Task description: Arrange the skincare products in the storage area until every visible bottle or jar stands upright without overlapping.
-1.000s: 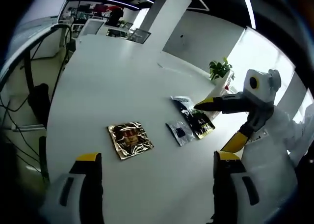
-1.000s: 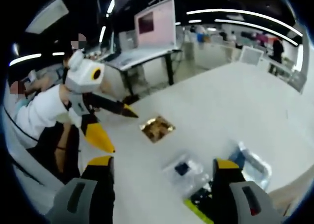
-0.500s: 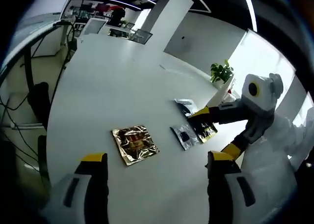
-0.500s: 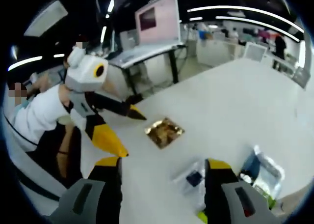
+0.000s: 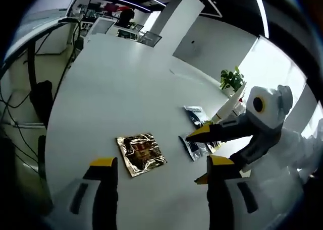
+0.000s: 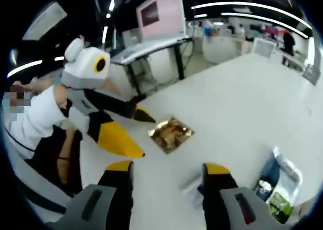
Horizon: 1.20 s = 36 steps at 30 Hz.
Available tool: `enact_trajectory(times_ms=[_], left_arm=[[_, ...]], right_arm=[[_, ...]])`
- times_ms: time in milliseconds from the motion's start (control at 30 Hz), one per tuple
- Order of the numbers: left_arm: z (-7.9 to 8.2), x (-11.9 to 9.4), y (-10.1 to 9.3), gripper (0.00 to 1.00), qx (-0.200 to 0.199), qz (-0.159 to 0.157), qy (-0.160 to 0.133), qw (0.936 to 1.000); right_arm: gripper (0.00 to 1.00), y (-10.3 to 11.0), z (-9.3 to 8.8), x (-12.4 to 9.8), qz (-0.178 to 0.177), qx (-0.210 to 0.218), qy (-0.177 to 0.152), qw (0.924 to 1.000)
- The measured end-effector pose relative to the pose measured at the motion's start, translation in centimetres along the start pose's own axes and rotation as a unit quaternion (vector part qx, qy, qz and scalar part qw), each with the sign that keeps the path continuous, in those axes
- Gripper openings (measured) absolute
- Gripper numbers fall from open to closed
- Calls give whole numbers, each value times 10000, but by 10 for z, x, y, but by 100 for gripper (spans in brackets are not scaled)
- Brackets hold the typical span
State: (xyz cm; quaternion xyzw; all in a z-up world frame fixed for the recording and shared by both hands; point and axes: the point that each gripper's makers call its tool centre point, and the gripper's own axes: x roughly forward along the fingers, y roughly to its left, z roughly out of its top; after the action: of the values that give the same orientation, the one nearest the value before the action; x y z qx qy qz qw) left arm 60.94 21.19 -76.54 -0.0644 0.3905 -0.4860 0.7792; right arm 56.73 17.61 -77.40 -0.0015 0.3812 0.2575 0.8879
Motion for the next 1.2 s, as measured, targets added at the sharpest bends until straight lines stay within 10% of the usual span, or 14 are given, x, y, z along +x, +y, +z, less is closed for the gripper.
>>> enact_trajectory(times_ms=[1200], left_arm=[[3, 7, 10, 45, -373, 125, -161, 9991]], right_arm=[[24, -7, 15, 35, -10, 405, -208, 9990]])
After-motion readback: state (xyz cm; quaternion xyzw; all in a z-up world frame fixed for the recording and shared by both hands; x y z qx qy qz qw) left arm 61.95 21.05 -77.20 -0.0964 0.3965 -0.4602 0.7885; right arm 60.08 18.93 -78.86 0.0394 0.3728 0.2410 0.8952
